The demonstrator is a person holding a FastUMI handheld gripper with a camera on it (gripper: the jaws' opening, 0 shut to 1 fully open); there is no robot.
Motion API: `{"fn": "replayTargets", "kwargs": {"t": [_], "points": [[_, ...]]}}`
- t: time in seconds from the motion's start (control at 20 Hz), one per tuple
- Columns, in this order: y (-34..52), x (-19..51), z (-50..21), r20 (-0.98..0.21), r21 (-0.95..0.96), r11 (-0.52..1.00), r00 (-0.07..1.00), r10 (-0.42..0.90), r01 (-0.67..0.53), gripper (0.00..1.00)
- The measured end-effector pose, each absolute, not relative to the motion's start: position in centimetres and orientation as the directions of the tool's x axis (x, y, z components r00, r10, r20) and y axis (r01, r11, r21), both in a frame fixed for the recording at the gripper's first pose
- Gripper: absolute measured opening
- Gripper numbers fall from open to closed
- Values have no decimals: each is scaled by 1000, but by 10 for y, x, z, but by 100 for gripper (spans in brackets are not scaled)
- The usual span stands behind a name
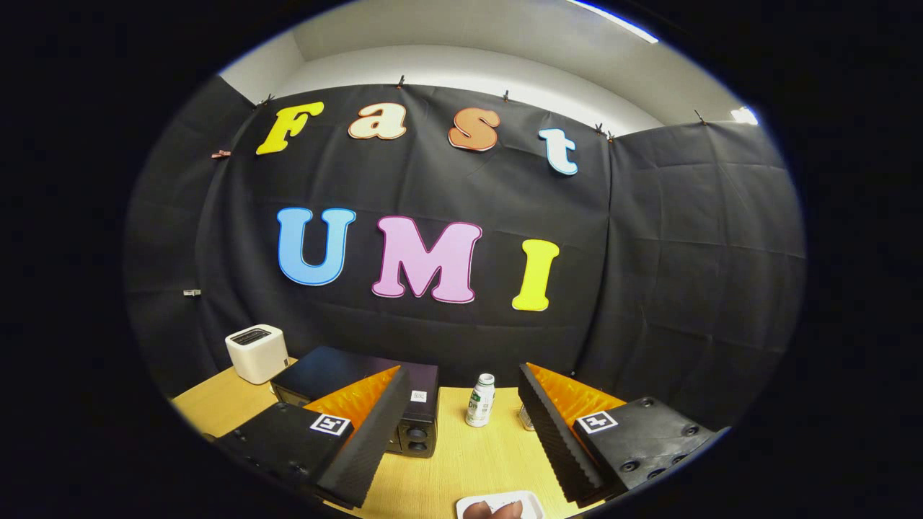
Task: Open the toaster oven, put the food inside, and close the toaster oven door.
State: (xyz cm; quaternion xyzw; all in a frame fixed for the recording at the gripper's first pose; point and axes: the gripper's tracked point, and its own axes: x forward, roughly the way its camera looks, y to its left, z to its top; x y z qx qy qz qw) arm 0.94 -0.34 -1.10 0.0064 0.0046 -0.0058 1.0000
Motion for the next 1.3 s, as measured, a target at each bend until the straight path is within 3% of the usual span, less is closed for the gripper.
{"fn": "replayTargets", "kwargs": {"t": [0.5,1.3], "points": [[30,26,-28,-32,29,999,999,15,-14,98],[201,97,-169,-328,118,985,931,160,-128,98]]}}
